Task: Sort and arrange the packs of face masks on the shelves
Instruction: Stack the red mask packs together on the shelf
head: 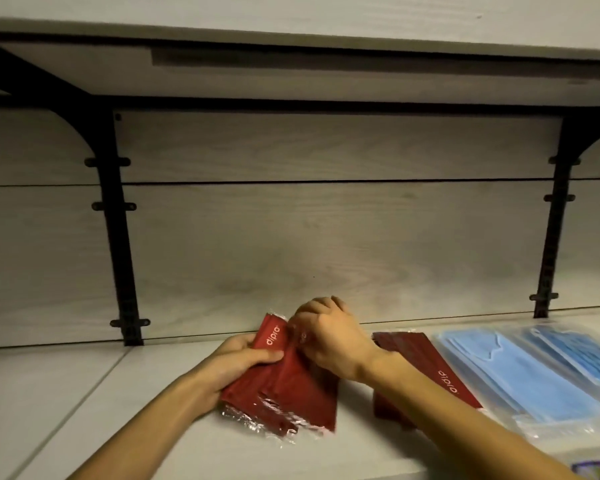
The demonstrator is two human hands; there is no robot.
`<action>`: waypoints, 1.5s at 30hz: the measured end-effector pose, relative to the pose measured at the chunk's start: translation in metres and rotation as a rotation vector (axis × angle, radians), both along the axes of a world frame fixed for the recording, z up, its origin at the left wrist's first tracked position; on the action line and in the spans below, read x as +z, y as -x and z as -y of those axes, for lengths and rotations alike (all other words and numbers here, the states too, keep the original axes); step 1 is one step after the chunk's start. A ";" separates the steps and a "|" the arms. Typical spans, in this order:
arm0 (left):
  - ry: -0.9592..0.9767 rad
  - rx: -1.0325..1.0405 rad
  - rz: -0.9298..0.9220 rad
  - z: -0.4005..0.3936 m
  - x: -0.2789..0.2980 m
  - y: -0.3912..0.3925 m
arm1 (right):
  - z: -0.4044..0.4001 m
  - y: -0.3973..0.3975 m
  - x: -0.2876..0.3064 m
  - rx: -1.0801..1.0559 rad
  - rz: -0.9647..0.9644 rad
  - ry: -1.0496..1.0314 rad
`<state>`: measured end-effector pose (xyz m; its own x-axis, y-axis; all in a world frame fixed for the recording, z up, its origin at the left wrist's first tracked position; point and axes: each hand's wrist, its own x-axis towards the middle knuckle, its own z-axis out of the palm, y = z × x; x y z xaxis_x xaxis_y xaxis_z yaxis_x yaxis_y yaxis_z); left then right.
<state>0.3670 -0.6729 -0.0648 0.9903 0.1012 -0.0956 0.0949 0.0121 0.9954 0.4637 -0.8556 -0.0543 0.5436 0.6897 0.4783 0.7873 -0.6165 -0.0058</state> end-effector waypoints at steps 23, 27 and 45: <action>-0.071 0.153 0.138 0.010 -0.007 -0.006 | 0.007 0.004 -0.036 -0.247 -0.535 -0.442; -0.057 0.228 0.181 0.007 -0.004 -0.003 | 0.012 0.001 -0.036 -0.251 -0.682 -0.559; -0.047 0.071 0.107 0.024 -0.007 -0.003 | 0.003 0.002 -0.036 0.013 -1.003 -0.889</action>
